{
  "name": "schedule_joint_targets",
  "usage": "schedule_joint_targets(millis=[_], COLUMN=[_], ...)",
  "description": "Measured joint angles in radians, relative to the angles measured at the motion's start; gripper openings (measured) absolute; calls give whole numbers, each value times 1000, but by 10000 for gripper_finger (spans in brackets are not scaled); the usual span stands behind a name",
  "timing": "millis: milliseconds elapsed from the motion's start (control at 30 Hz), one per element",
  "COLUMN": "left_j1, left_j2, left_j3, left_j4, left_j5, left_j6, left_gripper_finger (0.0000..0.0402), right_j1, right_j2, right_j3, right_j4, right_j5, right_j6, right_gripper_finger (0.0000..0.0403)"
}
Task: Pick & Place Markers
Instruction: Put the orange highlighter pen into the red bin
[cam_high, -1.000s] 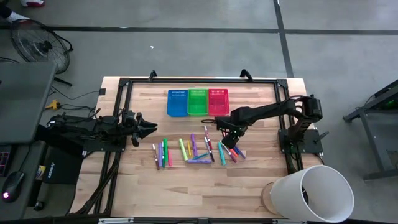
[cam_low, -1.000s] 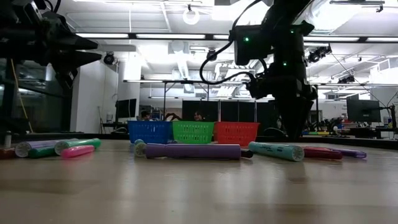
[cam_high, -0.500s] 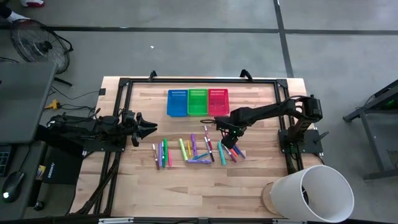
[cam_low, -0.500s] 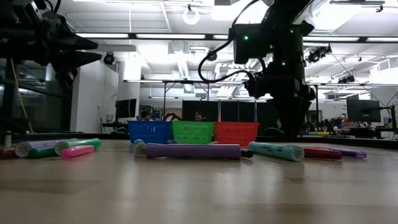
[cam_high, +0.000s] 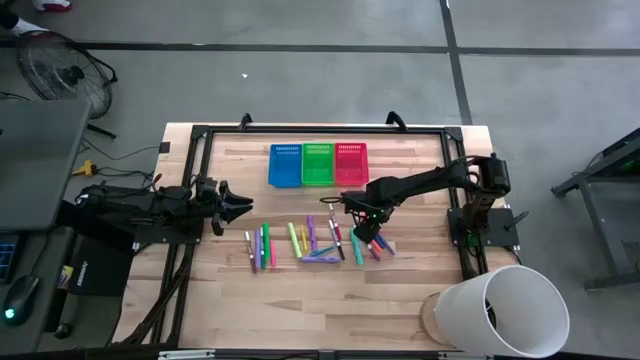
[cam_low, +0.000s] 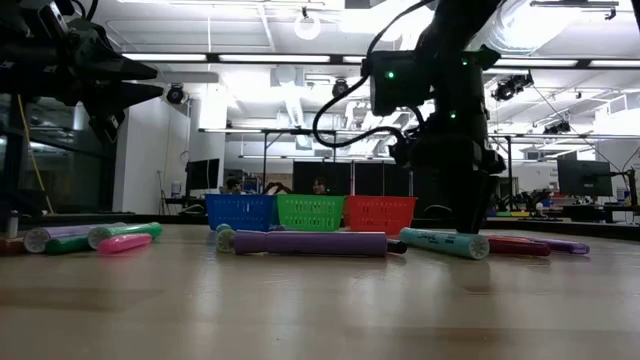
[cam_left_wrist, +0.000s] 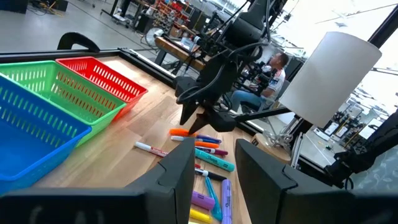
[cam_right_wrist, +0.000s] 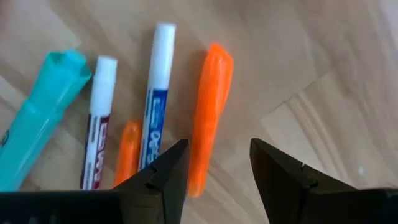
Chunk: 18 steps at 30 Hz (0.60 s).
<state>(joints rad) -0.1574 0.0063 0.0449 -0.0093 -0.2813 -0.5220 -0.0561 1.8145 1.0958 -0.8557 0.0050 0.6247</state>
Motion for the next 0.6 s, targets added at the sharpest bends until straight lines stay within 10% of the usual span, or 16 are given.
schedule_joint_targets(millis=[600], left_j1=[0], left_j2=[0], left_j3=[0], left_j4=[0], left_j5=[0], left_j6=[0], left_gripper_finger=[115], right_j1=[1], right_j2=[79], right_j3=[4], right_j4=[46], right_j5=[13], right_j6=[-35], right_gripper_finger=[148])
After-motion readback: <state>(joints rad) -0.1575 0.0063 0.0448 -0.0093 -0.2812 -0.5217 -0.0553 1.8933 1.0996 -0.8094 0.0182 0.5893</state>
